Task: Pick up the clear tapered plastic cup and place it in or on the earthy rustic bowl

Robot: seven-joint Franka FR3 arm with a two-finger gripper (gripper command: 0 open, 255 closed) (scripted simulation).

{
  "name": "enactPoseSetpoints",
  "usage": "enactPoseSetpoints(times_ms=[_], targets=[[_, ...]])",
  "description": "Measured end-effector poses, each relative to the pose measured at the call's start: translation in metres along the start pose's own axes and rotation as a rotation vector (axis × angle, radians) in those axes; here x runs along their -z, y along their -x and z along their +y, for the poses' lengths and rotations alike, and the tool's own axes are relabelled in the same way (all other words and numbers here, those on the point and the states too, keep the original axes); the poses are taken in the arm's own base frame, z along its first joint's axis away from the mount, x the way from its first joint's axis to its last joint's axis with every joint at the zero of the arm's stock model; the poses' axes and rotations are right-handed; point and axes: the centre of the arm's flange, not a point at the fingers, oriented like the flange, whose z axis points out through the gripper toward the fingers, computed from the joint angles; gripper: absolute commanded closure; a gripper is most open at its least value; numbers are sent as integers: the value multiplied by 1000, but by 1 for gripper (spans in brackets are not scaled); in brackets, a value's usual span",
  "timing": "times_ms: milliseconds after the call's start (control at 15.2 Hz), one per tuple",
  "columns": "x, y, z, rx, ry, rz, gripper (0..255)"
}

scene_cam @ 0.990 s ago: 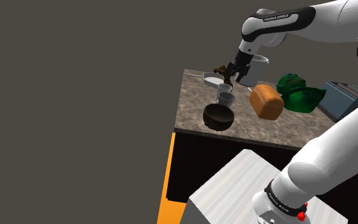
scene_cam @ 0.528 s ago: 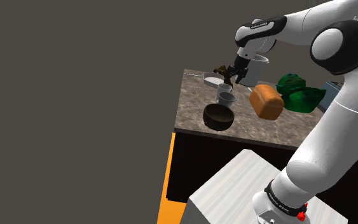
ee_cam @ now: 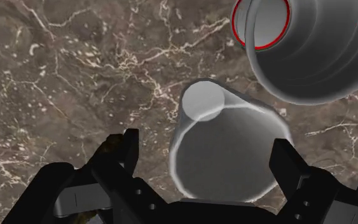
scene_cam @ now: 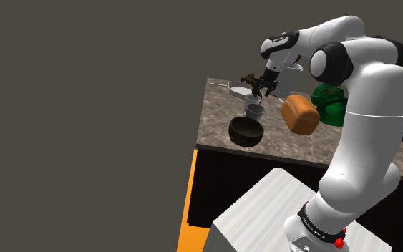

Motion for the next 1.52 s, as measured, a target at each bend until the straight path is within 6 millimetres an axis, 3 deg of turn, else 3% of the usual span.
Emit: enactPoseSetpoints(times_ms=[132, 594, 1056, 1122, 1518], targets=[[-9, -11, 15, -9, 1, -2, 0], [-43, -15, 19, -11, 1, -3, 0], [-48, -15, 19, -11, 1, -2, 0], [-48, -15, 19, -11, 1, -2, 255], [-48, -15, 19, -11, 1, -2, 255]])
